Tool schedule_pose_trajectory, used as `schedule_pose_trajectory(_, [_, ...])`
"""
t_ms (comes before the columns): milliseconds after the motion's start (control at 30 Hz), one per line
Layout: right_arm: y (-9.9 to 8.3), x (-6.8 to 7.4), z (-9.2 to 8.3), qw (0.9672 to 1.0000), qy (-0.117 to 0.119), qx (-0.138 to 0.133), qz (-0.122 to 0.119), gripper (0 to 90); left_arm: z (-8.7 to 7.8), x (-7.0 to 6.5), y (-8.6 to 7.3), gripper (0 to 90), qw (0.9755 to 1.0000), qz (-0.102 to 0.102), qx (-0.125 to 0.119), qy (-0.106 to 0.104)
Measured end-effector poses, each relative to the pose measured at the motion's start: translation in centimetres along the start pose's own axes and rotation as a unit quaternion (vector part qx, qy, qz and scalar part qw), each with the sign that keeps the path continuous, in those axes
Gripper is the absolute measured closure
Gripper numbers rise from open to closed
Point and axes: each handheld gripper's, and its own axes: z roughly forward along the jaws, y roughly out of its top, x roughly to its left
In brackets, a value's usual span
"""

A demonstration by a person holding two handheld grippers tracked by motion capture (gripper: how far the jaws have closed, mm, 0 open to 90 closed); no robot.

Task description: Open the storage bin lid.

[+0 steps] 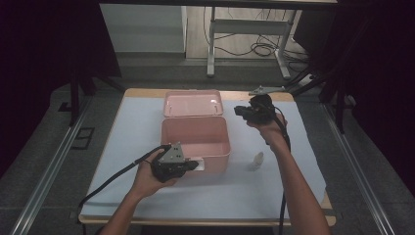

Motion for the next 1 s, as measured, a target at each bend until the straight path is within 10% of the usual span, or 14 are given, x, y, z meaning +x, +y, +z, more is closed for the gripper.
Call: schedule_pose_trajectory(1000, [-4.6, -0.6, -2.7, 0.9985, 0.013, 0.049, -0.019, 59.0, 0.0, 0.1, -0.2, 90.0, 0.9998, -0.017, -0.009, -0.006])
